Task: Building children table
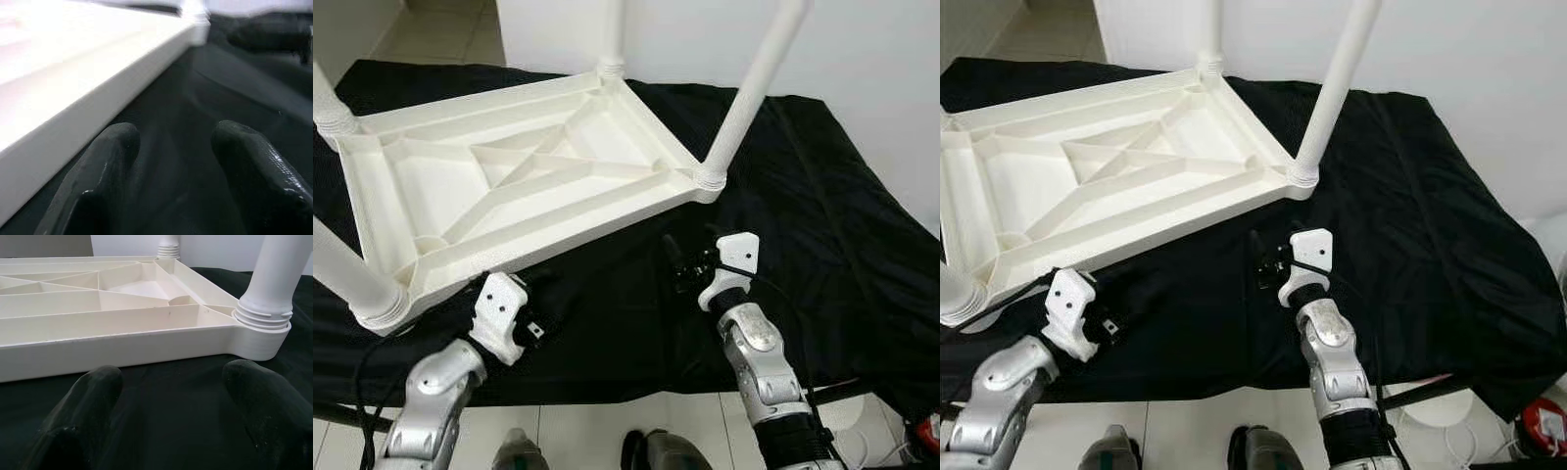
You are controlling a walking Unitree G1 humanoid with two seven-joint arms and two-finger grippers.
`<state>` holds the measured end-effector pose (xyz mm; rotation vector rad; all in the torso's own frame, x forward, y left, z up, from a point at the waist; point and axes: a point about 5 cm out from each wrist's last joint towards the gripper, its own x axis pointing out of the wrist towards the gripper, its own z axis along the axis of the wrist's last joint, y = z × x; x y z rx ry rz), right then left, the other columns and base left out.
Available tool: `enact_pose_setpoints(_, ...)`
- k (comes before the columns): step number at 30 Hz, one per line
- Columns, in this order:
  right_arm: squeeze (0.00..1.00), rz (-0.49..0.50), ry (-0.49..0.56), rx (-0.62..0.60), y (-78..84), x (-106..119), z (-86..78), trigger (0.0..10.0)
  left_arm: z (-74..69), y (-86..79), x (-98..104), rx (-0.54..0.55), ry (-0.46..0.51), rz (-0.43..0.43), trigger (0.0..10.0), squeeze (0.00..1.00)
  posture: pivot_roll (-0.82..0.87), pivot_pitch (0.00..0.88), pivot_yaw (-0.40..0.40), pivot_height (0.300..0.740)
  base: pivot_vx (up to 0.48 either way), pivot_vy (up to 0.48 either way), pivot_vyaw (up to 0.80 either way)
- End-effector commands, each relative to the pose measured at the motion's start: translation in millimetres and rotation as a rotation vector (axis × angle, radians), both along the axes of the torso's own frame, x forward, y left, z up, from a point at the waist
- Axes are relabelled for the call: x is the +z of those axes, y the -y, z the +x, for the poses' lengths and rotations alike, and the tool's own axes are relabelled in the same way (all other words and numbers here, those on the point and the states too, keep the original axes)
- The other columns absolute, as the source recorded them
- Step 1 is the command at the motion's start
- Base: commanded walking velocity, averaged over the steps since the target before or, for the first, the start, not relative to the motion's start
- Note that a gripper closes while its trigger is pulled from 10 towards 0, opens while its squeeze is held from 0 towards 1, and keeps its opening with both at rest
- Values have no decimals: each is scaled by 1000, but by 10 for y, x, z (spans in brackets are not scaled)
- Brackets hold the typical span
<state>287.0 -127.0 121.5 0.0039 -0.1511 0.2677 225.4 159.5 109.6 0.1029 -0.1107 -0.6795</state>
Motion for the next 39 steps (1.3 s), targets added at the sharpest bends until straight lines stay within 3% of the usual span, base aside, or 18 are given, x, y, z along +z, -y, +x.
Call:
enact_pose_setpoints(1,0,-15,-15,-1,30,-52,4,10000,-53,-59,39,155,56,-35,10000,0,158,103,-102,740,0,0,0)
enact_pose_setpoints(9,0,-34,-8,-6,43,-58,62,10000,-308,-138,56,311,84,-111,10000,0,189,98,-106,740,0,0,0)
enact_pose_setpoints(12,0,-42,-2,-2,34,-55,115,10000,-449,-289,26,350,86,-57,10000,0,202,94,-106,740,0,0,0)
enact_pose_setpoints(15,0,-43,-2,-1,33,-55,120,10000,-473,-317,26,359,86,-46,10000,0,202,94,-106,740,0,0,0)
enact_pose_setpoints(17,0,-42,-1,4,22,-53,199,10000,-560,-525,70,421,91,-36,10000,0,260,96,-119,740,0,0,0)
enact_pose_setpoints(18,0,-42,-1,4,22,-53,199,10000,-560,-525,70,421,91,-36,10000,0,260,96,-119,740,0,0,0)
enact_pose_setpoints(19,0,-40,1,9,10,-48,245,10000,-607,-627,103,457,98,-37,10000,0,260,96,-119,740,0,0,0)
enact_pose_setpoints(21,0,-40,1,9,10,-48,245,10000,-607,-627,103,457,98,-37,10000,0,260,96,-119,740,0,0,0)
enact_pose_setpoints(23,0,-54,7,29,-30,-35,314,10000,-710,-766,148,430,111,64,10000,0,283,107,-123,740,0,0,0)
enact_pose_setpoints(25,0,-57,9,33,-36,-33,325,10000,-728,-790,158,424,114,85,10000,0,283,107,-123,740,0,0,0)
enact_pose_setpoints(26,0,-57,8,33,-32,-30,346,10000,-769,-922,168,423,76,95,10000,0,294,113,-128,740,0,0,0)
enact_pose_setpoints(27,0,-57,8,33,-32,-30,346,10000,-769,-922,168,423,76,95,10000,0,294,113,-128,740,0,0,0)
enact_pose_setpoints(29,0,-58,6,34,-24,-28,394,10000,-865,-1168,266,405,27,165,10000,0,309,122,-127,740,0,0,0)
enact_pose_setpoints(30,0,-58,6,34,-24,-28,394,10000,-865,-1168,266,405,27,165,10000,0,309,122,-127,740,0,0,0)
enact_pose_setpoints(33,0,-57,9,36,-35,-27,440,10000,-966,-1415,384,404,-11,281,10000,0,319,128,-123,740,0,0,0)
enact_pose_setpoints(39,0,-48,9,40,-61,-43,448,10000,-1001,-1651,501,451,-26,372,10000,0,326,129,-119,740,0,0,0)
